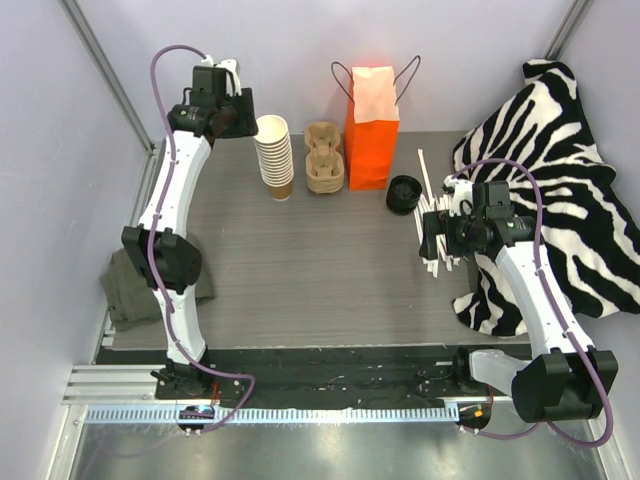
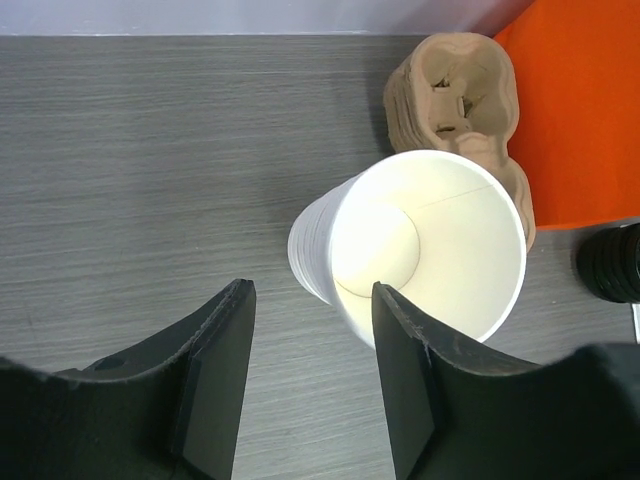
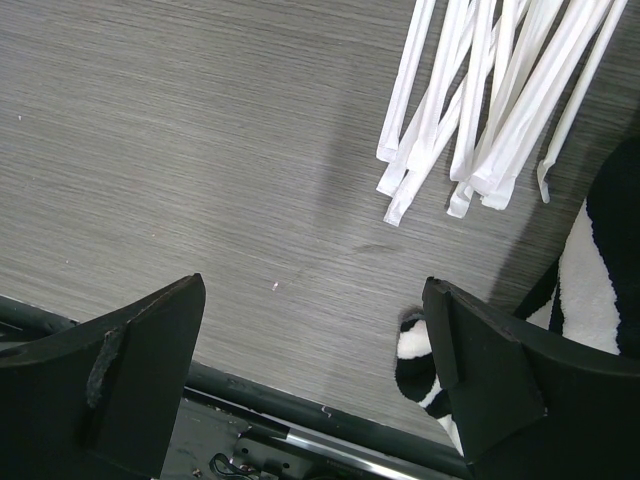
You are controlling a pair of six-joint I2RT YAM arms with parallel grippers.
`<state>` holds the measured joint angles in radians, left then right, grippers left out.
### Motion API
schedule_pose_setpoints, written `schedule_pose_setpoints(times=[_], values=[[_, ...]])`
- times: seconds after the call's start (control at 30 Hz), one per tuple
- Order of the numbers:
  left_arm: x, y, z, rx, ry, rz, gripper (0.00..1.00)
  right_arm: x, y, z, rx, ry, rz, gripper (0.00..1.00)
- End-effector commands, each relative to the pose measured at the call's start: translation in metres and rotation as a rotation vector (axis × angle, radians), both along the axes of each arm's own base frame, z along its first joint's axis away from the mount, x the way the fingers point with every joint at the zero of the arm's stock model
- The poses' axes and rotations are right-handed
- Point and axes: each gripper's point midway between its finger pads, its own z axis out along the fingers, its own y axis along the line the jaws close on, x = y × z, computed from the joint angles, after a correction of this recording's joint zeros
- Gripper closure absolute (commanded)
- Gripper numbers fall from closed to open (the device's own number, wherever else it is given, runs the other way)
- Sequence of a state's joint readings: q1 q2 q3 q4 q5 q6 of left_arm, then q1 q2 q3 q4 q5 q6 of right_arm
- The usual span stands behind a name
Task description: Pack the takeout coffee
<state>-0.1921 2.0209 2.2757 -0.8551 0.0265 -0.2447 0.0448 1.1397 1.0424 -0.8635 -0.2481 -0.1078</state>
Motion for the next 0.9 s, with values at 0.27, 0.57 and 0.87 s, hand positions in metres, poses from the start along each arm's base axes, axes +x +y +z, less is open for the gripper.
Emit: schedule_pose_setpoints(times=[0.27, 0.57, 0.87], values=[[0.021, -0.011, 0.023, -0.056, -0.093, 0.01, 0.56, 0.007, 0.002, 0.008, 0.002, -0.037, 0.006, 0.0], [0.024, -0.014, 0.021, -0.046, -0.097, 0.012, 0.65, 0.009, 0.002, 0.006, 0.005, -0.032, 0.003, 0.0], [0.026, -0.014, 0.015, -0.045, -0.086, 0.019, 0.75, 0.01, 0.002, 0.008, 0.006, -0.033, 0.0, 0.0]])
